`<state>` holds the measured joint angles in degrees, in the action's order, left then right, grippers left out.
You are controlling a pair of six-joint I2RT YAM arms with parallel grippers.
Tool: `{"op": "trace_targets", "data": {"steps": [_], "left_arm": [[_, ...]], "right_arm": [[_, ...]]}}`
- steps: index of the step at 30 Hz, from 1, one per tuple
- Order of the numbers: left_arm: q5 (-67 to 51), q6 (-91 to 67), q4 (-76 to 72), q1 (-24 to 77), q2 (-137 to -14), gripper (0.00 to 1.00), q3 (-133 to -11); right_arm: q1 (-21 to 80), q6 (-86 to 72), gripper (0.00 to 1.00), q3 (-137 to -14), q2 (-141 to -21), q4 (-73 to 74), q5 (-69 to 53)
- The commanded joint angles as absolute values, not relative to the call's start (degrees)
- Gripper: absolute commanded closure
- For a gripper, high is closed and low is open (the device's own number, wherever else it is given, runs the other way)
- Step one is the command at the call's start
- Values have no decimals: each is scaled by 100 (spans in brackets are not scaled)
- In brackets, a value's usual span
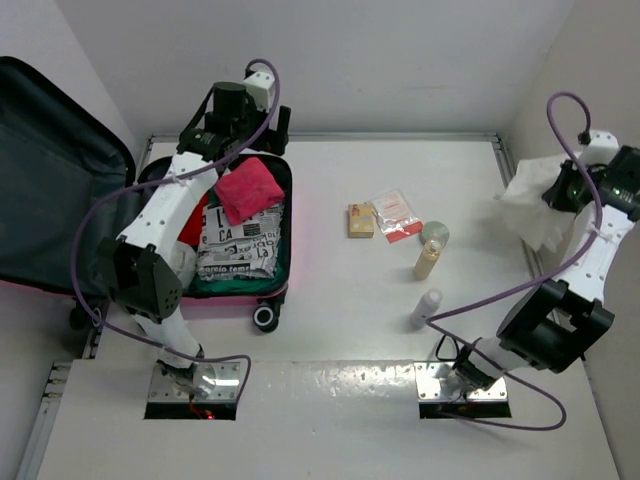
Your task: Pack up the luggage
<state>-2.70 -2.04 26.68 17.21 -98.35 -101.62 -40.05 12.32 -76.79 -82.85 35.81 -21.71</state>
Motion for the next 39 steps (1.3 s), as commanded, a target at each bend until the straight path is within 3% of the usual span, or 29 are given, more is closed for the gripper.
{"op": "trace_targets", "data": {"steps": [1, 7, 19, 26, 33, 39], "left_arm": [[-413, -500, 2496, 1504, -9765, 0, -10380], [-536, -984, 2329, 897, -9484, 0, -10108], [-773, -1449, 1881, -306, -8148, 0, -8851], [-949, -1722, 1881, -1044, -7577, 0, -8376], [-1283, -1784, 1951, -1582, -7225, 0, -8025], [-1468, -1731, 2065, -1854, -7110, 0, -7822]], "right_arm": [[-3500, 292, 100, -8208, -8165, 3350, -2540], [-1963, -869, 100, -8885, -8673, 2883, -2285], [922, -2765, 100, -12233, -11187, 2101, -2241], [2468, -4040, 100, -13034, -12469, 434, -1934], [3612, -4903, 100, -12025, -12332, -1422, -1608], [4052, -5799, 100, -9295, -11786, -1459, -2327]]}}
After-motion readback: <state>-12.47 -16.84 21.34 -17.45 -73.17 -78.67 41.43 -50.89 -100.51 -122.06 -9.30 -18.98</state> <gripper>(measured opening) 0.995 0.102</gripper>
